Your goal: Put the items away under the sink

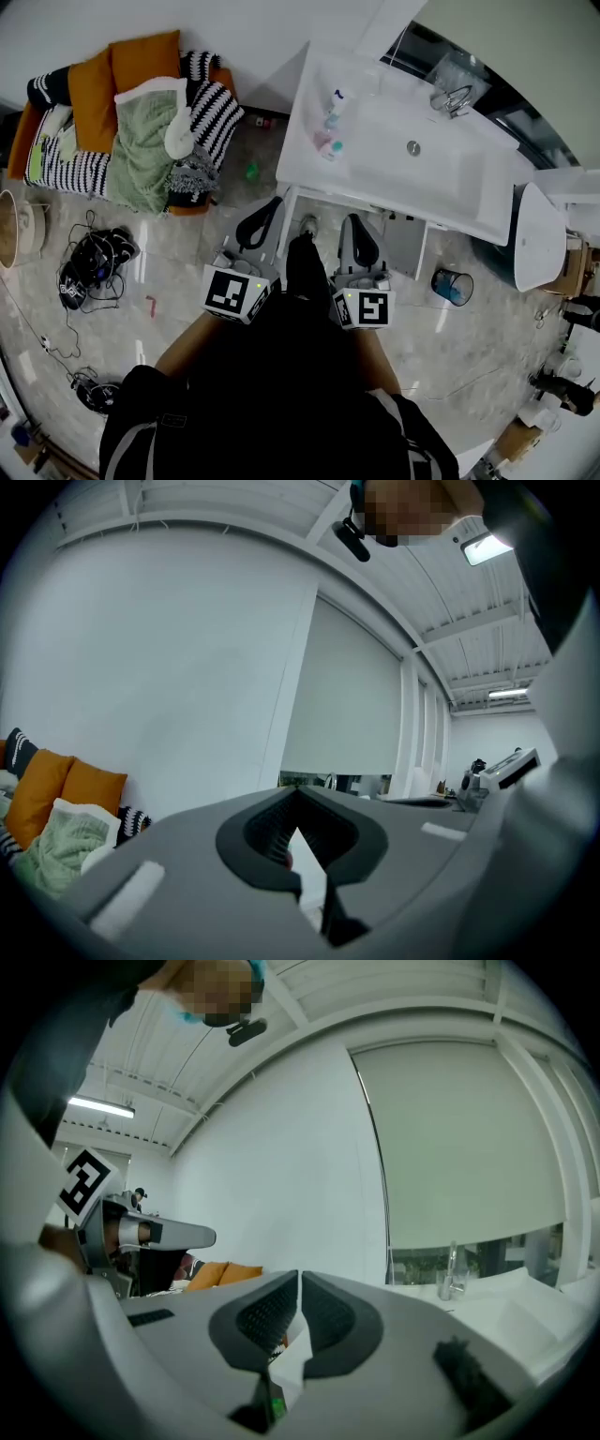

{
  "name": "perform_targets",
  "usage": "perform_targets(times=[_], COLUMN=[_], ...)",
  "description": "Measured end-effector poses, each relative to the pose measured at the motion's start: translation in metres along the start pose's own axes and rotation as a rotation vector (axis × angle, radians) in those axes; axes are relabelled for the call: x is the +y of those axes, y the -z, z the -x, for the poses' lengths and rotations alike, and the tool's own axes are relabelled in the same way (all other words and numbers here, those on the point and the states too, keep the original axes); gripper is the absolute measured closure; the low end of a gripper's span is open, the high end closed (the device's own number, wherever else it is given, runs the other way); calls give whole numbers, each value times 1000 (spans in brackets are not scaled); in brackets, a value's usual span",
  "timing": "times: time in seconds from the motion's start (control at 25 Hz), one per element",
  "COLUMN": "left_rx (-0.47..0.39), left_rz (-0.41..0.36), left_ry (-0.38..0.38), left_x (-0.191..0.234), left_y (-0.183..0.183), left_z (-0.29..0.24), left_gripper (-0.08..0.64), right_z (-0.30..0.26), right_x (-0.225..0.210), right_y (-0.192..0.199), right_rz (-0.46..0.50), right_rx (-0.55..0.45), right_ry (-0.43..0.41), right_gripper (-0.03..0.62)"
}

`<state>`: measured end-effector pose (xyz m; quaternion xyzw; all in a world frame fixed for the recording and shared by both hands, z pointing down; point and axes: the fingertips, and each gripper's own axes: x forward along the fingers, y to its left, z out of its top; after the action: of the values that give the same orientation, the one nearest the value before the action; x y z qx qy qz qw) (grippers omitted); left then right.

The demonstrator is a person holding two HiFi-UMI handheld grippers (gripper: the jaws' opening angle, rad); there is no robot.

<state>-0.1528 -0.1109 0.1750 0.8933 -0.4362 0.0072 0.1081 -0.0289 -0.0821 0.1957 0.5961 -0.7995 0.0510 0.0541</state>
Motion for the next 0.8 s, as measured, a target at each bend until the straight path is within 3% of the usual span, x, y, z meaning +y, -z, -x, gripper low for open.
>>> perform_targets(times=[0.44, 0.8], left_rx=[47, 83], left_rz=[15, 17], left_ry=[-17, -15], left_x=[19, 32], left_y=[21, 45], left_z=[-74, -119], left_gripper=[552, 552], right_z=[-75, -125], right_x=[-42, -65], right_y=[36, 87], right_rz=[0, -4], right_rx=[63, 126], right_ry=[-27, -35], right_gripper=[574, 514])
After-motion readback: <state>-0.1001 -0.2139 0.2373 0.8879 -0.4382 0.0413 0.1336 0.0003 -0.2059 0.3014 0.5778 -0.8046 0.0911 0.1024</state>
